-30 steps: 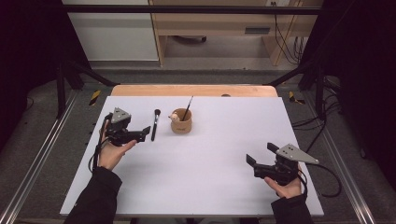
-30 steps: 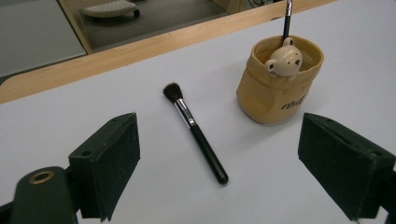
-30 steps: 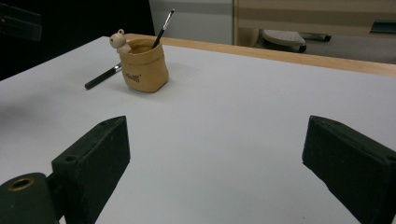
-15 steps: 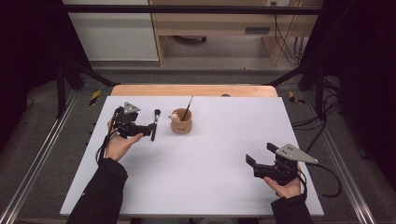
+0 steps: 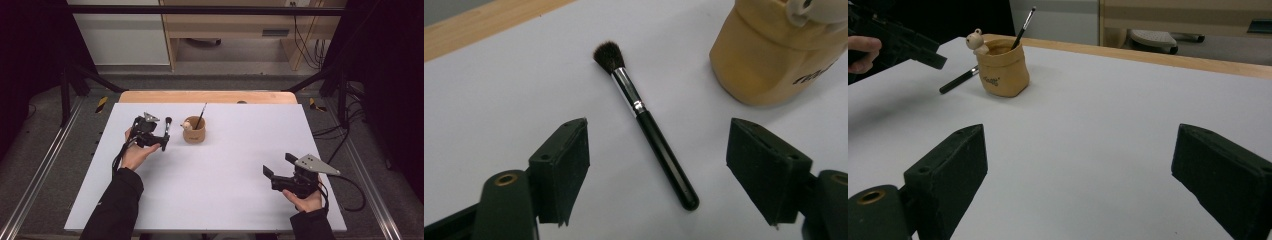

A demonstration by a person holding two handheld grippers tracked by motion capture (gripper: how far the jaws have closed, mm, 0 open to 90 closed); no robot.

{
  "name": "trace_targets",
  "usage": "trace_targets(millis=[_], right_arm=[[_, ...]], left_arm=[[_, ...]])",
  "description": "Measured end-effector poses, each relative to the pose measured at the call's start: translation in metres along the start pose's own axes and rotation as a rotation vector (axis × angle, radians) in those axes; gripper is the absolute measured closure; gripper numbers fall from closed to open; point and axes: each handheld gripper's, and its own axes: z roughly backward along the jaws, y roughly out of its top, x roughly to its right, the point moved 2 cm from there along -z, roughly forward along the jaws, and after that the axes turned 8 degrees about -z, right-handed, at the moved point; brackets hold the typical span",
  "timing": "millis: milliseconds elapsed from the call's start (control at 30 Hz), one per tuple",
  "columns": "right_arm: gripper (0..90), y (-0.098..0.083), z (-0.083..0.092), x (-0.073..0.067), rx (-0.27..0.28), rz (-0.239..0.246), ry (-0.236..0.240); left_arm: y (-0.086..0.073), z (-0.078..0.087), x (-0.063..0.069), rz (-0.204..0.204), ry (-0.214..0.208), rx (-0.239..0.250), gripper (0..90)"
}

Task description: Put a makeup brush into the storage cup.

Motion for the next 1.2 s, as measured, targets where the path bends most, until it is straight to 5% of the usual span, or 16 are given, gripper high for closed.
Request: trace_targets(millis=[400,1200], right_arm=[[8.3,0.000,-0.001,-0.001,0.001,-0.001,0.002],[8.3,0.000,-0.002,-0.001,0.000,0.007,0.007]], left_arm=[[-0.008,-0.025,0.004,0.043,-0.028,-0.093,46.2],[-0.010,-0.035,0.009,0.090,-0.068,-0.147,70.1]])
